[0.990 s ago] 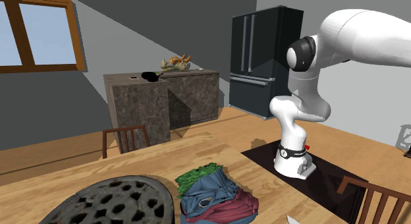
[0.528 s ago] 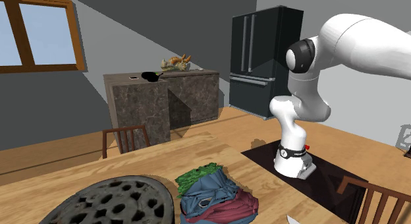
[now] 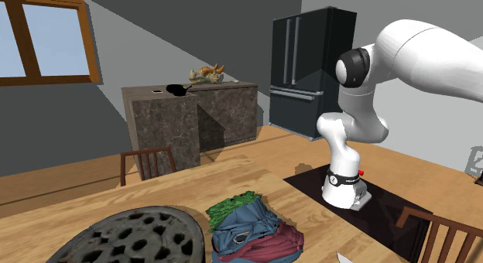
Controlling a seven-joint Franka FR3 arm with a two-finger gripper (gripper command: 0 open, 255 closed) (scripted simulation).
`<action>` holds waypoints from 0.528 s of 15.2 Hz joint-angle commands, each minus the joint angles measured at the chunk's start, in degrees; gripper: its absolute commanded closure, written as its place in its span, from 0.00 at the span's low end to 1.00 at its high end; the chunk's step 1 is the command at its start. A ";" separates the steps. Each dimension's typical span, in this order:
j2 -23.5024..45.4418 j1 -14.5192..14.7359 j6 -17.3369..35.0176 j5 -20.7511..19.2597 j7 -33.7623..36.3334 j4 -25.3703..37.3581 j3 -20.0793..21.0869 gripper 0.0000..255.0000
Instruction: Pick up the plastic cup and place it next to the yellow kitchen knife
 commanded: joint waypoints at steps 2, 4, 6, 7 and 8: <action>0.00 0.00 0.03 -0.01 0.01 0.01 0.00 1.00; 0.00 0.00 0.04 -0.01 0.01 0.00 0.00 0.00; 0.00 0.00 0.04 -0.01 0.01 0.00 0.00 0.00; -0.01 0.00 0.04 -0.01 0.01 -0.01 0.00 0.00; 0.00 0.00 0.03 -0.01 0.01 0.01 0.00 0.00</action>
